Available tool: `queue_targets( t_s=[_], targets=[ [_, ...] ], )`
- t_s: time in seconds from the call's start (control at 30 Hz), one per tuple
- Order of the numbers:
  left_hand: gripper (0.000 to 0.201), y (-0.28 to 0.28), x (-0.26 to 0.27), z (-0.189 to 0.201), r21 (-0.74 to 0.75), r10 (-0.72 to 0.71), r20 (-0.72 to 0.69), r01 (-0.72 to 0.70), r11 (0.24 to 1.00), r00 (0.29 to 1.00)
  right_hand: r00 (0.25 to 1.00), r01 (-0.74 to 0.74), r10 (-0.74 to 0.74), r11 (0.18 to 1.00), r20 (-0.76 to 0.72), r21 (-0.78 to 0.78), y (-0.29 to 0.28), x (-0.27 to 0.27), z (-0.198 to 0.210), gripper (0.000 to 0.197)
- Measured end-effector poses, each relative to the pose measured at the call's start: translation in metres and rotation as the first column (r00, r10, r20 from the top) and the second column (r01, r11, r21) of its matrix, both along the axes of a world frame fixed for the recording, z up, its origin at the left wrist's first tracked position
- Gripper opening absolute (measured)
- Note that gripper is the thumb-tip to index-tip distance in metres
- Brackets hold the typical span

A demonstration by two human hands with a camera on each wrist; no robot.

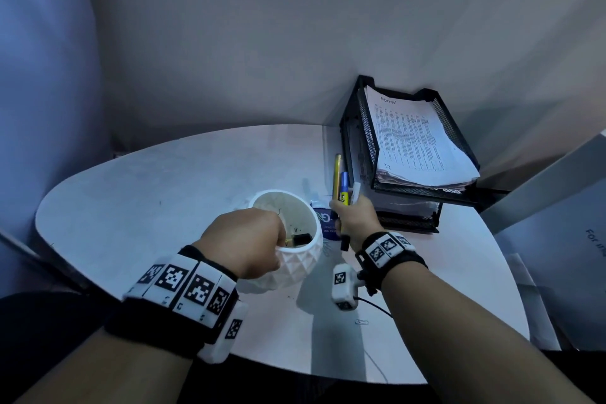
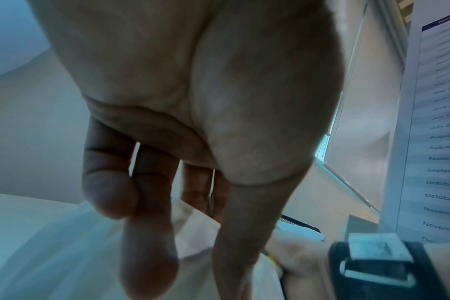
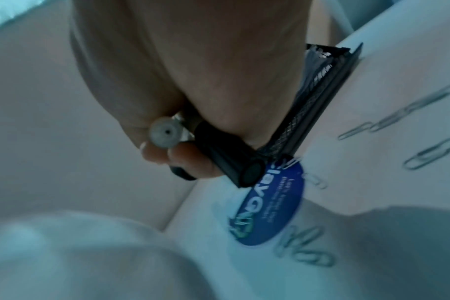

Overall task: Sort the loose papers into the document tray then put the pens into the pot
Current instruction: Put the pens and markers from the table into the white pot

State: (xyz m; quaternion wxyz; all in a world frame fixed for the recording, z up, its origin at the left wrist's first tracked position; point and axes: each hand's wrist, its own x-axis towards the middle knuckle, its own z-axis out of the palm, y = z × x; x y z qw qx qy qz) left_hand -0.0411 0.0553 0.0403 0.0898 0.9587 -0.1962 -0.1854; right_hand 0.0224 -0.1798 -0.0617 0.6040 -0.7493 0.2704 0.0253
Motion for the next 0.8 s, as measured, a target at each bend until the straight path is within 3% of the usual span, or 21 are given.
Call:
queue_targets(
  t_s=[0.07,0.13,0.2,0.37,0.53,0.67,0.73,0.8],
  targets=[
    [0.01,-0.003,-0.002,0.002,0.003,-0.011,0.003,0.011,1.0,1.0,0.998,0.033,-0.046,0.967,0.046,0.251,0.002,-0.007,0.025,0.002],
    [0.011,-0.006,-0.005,0.004,0.009,-0.02,0.005,0.02,1.0,1.0,0.993,0.022,-0.07,0.904,0.097,0.427,0.007,-0.011,0.048,0.011],
    [0.006,-0.01,-0.009,0.005,0.014,-0.032,0.004,0.031,0.999,0.999,0.986,-0.022,-0.065,0.861,0.154,0.509,0.016,-0.016,0.069,0.019],
    [0.015,-0.017,-0.018,0.009,0.032,-0.082,-0.002,0.082,0.996,0.997,0.964,-0.146,0.006,0.848,0.266,0.51,0.046,-0.029,0.094,0.032],
    [0.019,-0.017,-0.023,0.012,0.038,-0.115,0.008,0.114,0.993,0.993,0.952,-0.286,0.203,0.858,0.229,0.427,0.065,-0.045,0.082,0.019],
    [0.015,-0.015,-0.023,0.014,0.055,-0.113,0.015,0.112,0.992,0.993,0.944,-0.328,0.271,0.843,0.19,0.425,0.06,-0.055,0.077,0.052],
    [0.013,-0.014,-0.023,0.014,0.061,-0.119,0.025,0.118,0.991,0.993,0.943,-0.327,0.257,0.829,0.211,0.453,0.056,-0.057,0.076,0.048],
    [0.016,-0.014,-0.022,0.014,0.065,-0.113,0.018,0.112,0.992,0.993,0.948,-0.305,0.221,0.834,0.228,0.46,0.052,-0.056,0.077,0.03]
  ],
)
